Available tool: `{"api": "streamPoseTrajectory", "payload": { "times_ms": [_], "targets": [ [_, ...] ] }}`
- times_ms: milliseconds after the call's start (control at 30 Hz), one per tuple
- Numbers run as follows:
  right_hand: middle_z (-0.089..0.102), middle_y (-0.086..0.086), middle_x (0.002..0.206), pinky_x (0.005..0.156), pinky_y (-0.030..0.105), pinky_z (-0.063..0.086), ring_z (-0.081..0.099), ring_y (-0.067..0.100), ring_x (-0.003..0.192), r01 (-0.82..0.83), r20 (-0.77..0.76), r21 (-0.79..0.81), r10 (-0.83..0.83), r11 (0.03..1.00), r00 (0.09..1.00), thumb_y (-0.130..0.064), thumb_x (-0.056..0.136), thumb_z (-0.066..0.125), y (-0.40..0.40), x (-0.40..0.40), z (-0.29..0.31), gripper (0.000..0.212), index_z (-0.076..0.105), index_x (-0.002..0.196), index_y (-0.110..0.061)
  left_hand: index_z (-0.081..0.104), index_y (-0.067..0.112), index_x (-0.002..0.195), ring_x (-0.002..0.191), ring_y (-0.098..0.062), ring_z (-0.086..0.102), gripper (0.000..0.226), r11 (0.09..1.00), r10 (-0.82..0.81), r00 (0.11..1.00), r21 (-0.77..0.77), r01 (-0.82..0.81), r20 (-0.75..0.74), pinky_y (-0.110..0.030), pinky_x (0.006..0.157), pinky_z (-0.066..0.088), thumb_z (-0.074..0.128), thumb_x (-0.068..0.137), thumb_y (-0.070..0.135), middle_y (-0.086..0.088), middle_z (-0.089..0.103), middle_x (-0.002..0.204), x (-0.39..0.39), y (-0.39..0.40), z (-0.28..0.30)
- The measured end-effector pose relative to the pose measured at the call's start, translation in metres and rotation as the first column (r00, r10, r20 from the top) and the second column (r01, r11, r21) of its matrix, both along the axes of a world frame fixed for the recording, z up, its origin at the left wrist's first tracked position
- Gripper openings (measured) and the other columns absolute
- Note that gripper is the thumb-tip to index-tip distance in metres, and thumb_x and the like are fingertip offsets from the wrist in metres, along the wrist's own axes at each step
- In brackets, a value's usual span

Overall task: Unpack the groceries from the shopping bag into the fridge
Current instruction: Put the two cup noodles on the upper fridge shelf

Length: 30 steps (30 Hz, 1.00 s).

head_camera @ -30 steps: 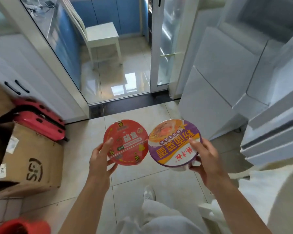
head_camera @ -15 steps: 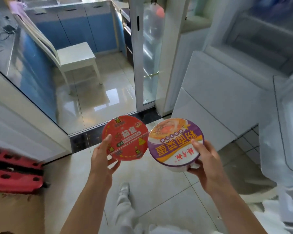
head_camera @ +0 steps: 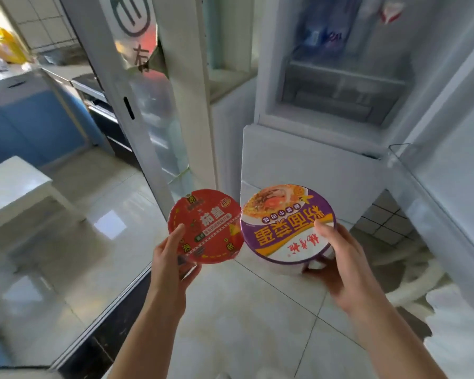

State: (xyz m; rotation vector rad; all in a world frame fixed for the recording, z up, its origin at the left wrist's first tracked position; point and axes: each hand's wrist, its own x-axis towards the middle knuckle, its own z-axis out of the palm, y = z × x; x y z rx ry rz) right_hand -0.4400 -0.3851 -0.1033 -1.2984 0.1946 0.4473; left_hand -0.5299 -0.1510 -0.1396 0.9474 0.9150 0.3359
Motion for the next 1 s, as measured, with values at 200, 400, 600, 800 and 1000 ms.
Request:
{"api": "streamPoseTrajectory", "payload": {
  "times_ms": [200, 400, 600, 800, 1000],
  "targets": [
    [0.070, 0.003, 0.103, 0.066, 0.041, 0.053, 0.062, 0.025, 0.100, 0.187, 0.070, 0.015, -0.188, 0.982, 0.980, -0.042, 0.075, 0.068, 0.012, 0.039, 0.028, 0.032, 0.065, 0.103, -0.027, 0.057, 0.025, 0.096, 0.101, -0.028, 0.061, 0.028, 0.988, -0.150, 0.987, -0.016, 0.151, 0.066, -0.037, 0.077, 0.053, 0.067, 0.082, 0.047, -0.004, 0.065, 0.097, 0.079, 0.015, 0.031],
    [0.069, 0.005, 0.114, 0.076, 0.050, 0.055, 0.061, 0.029, 0.111, 0.265, 0.158, 0.087, -0.276, 0.960, 0.948, -0.045, 0.071, 0.071, 0.012, 0.094, 0.063, 0.052, 0.062, 0.117, -0.022, 0.054, 0.025, 0.102, 0.092, -0.024, 0.061, 0.039, 0.971, -0.236, 0.963, -0.012, 0.239, 0.130, -0.035, 0.072, 0.053, 0.066, 0.079, 0.055, -0.004, 0.061, 0.102, 0.169, 0.016, 0.063],
    [0.070, -0.007, 0.092, 0.080, 0.052, 0.049, 0.058, 0.029, 0.102, 0.393, 0.211, 0.145, -0.416, 0.908, 0.884, -0.038, 0.082, 0.064, 0.014, 0.171, 0.105, 0.022, 0.066, 0.099, -0.026, 0.049, 0.028, 0.124, 0.098, -0.023, 0.063, 0.053, 0.944, -0.330, 0.910, 0.072, 0.323, 0.249, -0.040, 0.082, 0.054, 0.061, 0.081, 0.057, -0.001, 0.062, 0.111, 0.263, 0.008, 0.109],
    [0.072, -0.010, 0.081, 0.062, 0.043, 0.055, 0.060, 0.022, 0.089, 0.378, 0.304, 0.230, -0.435, 0.897, 0.848, -0.037, 0.083, 0.063, 0.011, 0.248, 0.161, 0.023, 0.067, 0.101, -0.024, 0.056, 0.030, 0.121, 0.101, -0.019, 0.065, 0.051, 0.934, -0.358, 0.864, 0.129, 0.334, 0.353, -0.036, 0.076, 0.054, 0.062, 0.079, 0.059, 0.003, 0.066, 0.113, 0.359, 0.000, 0.168],
    [0.074, -0.008, 0.091, 0.079, 0.055, 0.053, 0.069, 0.017, 0.088, 0.358, 0.418, 0.260, -0.439, 0.897, 0.796, -0.042, 0.082, 0.064, 0.008, 0.316, 0.213, 0.034, 0.065, 0.110, -0.022, 0.057, 0.032, 0.117, 0.098, -0.018, 0.066, 0.045, 0.914, -0.406, 0.797, 0.206, 0.350, 0.446, -0.036, 0.074, 0.055, 0.062, 0.080, 0.057, 0.003, 0.068, 0.109, 0.440, -0.007, 0.229]
  ]
}}
